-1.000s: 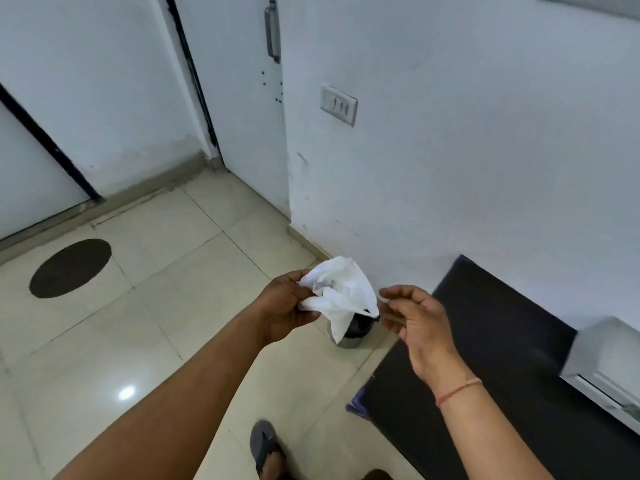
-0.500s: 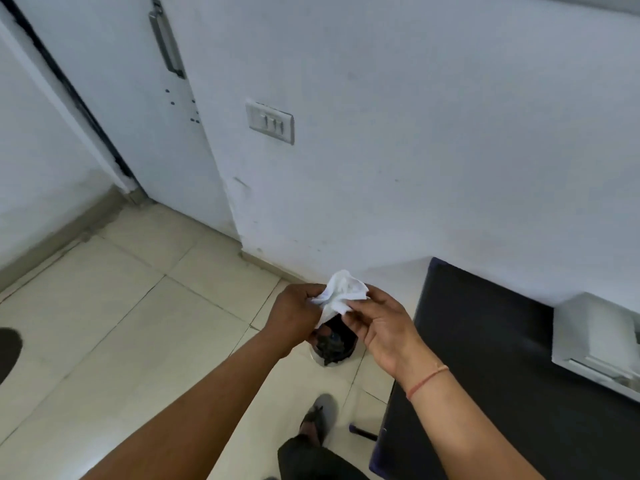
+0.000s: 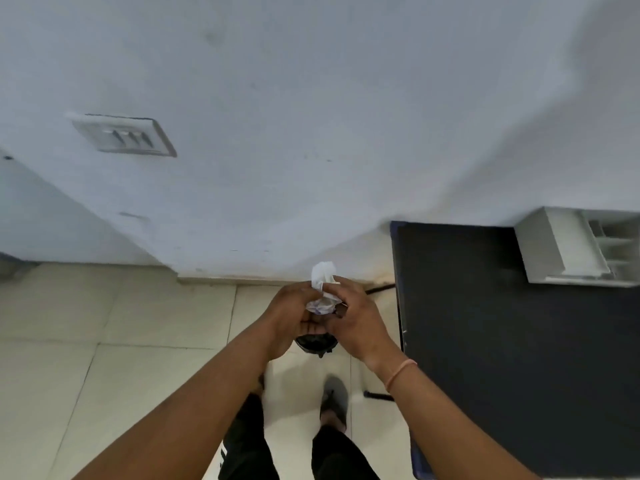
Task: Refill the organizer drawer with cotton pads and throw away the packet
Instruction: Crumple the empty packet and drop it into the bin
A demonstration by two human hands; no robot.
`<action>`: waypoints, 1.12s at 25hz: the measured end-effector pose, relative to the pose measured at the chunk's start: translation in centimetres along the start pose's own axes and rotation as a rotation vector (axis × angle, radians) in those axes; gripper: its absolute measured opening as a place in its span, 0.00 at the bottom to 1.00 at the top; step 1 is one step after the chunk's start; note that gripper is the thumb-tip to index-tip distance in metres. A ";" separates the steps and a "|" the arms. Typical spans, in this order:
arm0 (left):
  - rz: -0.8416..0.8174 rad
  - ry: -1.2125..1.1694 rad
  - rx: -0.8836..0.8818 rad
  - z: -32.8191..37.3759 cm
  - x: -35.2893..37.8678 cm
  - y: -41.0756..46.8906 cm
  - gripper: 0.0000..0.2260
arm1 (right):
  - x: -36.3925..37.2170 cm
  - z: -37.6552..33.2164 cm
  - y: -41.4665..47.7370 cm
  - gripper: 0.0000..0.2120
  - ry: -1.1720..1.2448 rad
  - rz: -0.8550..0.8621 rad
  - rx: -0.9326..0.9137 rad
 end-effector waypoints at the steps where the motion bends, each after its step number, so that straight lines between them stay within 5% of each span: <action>1: -0.022 0.005 -0.061 -0.2 -0.6 1.7 0.12 | 0.7 0.7 0.8 0.25 -0.019 0.018 0.019; 10: -0.128 0.064 -0.422 -3.9 -7.5 16.4 0.24 | 10.0 9.9 6.8 0.12 0.184 0.224 0.552; 15: 0.050 0.237 -0.385 -9.9 -10.8 25.5 0.18 | 16.0 17.7 11.4 0.08 0.238 0.322 0.761; 22: 0.145 0.433 -0.347 -20.5 -14.0 38.3 0.11 | 26.7 29.7 18.5 0.03 0.212 0.202 0.936; 28: 0.172 0.581 -0.299 -26.6 -16.0 44.0 0.05 | 32.9 36.8 21.7 0.20 0.493 -0.031 1.057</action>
Point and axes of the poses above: each hand's wrist, its own y-axis towards the middle knuckle, its own x-axis out of the palm, z = x × y, the point moved 2 cm from there along y, towards the middle knuckle, and after that the axes turned 11 degrees about -y, right-handed, at the moved point
